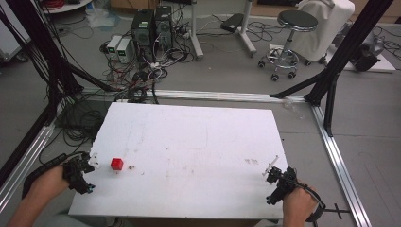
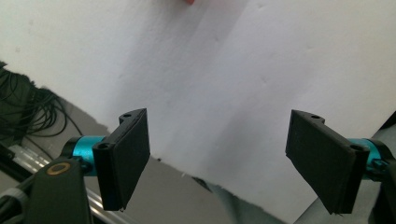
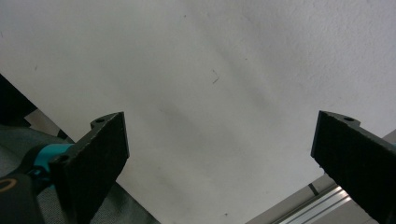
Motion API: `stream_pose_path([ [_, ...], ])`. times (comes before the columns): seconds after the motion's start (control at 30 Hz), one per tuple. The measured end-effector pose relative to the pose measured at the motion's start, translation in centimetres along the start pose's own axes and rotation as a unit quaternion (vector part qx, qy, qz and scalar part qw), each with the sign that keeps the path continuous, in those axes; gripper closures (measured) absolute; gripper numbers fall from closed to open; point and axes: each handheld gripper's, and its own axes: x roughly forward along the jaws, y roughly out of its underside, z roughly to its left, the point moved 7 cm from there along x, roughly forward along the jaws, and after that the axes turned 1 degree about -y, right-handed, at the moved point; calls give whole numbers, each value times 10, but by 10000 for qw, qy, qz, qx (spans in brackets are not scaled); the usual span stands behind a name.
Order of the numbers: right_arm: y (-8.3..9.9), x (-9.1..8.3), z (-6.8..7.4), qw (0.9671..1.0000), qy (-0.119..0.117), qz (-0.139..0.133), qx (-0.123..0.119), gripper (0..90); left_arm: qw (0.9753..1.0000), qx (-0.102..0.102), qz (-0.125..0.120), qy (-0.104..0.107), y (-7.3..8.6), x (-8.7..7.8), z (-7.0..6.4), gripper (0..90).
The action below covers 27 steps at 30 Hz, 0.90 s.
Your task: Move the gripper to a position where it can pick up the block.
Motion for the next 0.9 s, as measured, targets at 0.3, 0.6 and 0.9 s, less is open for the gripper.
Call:
stream_pose_path([
  [0.3,0,0,0,10000,14,-22,-9,33,9990,438,62,34,-6,-6,14,221],
  [0.6,0,1,0,10000,-17,-25,-26,33,9940,1096,32,-44,-19,-14,29,221],
  [0.9,1,1,-1,10000,-31,-52,-18,33,9853,1709,44,73,-33,-18,37,220],
])
